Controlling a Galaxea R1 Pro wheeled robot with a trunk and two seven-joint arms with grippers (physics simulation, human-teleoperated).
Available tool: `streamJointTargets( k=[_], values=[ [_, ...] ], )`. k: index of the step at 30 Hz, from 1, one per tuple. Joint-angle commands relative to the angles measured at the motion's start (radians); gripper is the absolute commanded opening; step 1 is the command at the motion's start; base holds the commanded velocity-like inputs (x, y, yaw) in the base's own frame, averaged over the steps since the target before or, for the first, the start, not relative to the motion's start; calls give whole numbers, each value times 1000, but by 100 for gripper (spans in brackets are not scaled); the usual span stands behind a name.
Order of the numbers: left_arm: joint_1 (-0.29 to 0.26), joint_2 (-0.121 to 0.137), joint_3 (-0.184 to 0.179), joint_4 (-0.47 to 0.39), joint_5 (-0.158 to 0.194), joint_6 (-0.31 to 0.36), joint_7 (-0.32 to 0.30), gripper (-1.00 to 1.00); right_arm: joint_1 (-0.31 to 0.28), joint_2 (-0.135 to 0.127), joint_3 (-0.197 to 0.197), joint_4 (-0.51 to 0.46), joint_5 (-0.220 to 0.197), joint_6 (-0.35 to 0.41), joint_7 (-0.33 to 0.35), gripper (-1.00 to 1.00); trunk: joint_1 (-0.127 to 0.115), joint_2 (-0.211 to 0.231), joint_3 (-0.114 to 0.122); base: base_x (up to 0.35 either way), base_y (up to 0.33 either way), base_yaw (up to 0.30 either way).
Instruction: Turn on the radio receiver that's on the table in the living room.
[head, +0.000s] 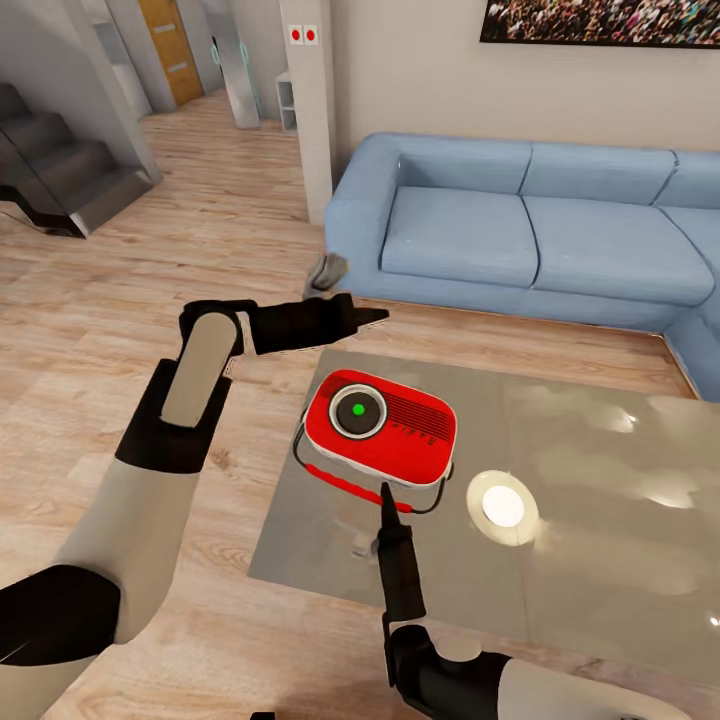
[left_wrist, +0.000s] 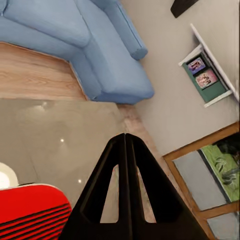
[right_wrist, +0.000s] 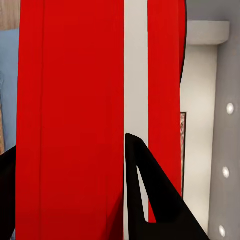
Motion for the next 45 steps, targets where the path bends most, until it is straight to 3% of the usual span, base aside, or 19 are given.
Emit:
streamJointTargets(
  k=[1, 8, 10, 12, 14, 15, 16, 18, 19, 21, 23, 24, 25, 28, 34, 35, 36, 39, 45],
  values=[
    [-1, 1, 0, -5, 8, 0, 0, -100, 0, 0, 0, -1, 5, 4, 0, -100, 0, 0, 0, 0, 0, 0],
    [-5, 41, 14, -40, 99, 0, -1, -100, 0, -4, -13, -3, -1, -8, 33, -100, 0, 0, 0, 0, 0, 0],
    [-5, 67, 51, -43, 123, 0, -1, -100, 0, -6, -53, -26, -2, -12, 95, -100, 0, 0, 0, 0, 0, 0],
    [-5, 88, 79, -44, 139, 0, -1, -100, 0, -23, -139, -82, -1, -15, 172, -100, 0, 0, 0, 0, 0, 0],
    [-5, 116, 98, -43, 153, 0, -1, -100, 2, -69, -310, -223, 7, -7, 319, -100, 0, 0, 0, 0, 0, 0],
    [-5, 124, 100, -43, 155, 0, 0, -100, 1, -81, -355, -268, 9, -3, 365, -100, 0, 0, 0, 0, 0, 0],
    [-5, 144, 104, -39, 159, 0, 0, -100, -2, -114, -489, -417, 21, 21, 525, -100, 0, 0, 0, 0, 0, 0],
    [-5, 166, 105, -32, 160, 0, 0, -100, -22, -167, -649, -610, 46, 88, 782, -100, 0, 0, 0, 0, 0, 0],
    [-5, 171, 105, -29, 159, 0, 1, -100, -30, -182, -687, -651, 51, 106, 848, -100, 0, 0, 0, 0, 0, 0],
    [-5, 188, 105, -15, 156, 0, 1, -100, -68, -240, -823, -765, 66, 161, 1085, -100, 0, 0, 0, 0, 0, 0],
    [-5, 197, 104, -3, 152, -1, 2, -100, -116, -280, -911, -817, 72, 190, 1252, -100, 0, 0, 0, 0, 0, 0],
    [-5, 198, 104, 0, 151, -1, 3, -100, -128, -287, -925, -824, 72, 195, 1285, -100, 0, 0, 0, 0, 0, 0],
    [-5, 201, 103, 11, 148, -1, 4, -100, -158, -311, -957, -839, 71, 211, 1373, -100, 0, 0, 0, 0, 0, 0],
    [-5, 207, 103, 46, 143, -1, 6, -100, -197, -357, -995, -853, 66, 237, 1538, -100, 0, 0, 0, 0, 0, 0],
    [-5, 208, 99, 72, 105, -2, 6, -100, -259, -405, -1049, -854, 61, 250, 1807, -100, 0, 0, 0, 0, 0, 0],
    [-5, 206, 98, 93, 88, -3, 6, -100, -276, -453, -1063, -849, 37, 274, 1961, -100, 0, 0, 0, 0, 0, 0],
    [-5, 205, 97, 104, 86, -3, 6, -100, -280, -466, -1067, -846, 15, 287, 2003, -100, 0, 0, 0, 0, 0, 0],
    [-5, 200, 95, 132, 82, -6, 6, -100, -285, -494, -1073, -837, -64, 314, 2068, -100, 0, 0, 0, 0, 0, 0],
    [-5, 197, 75, 146, 81, -7, 6, -100, -285, -505, -1072, -806, -184, 345, 2092, -100, 0, 0, 0, 0, 0, 0]
  ],
)
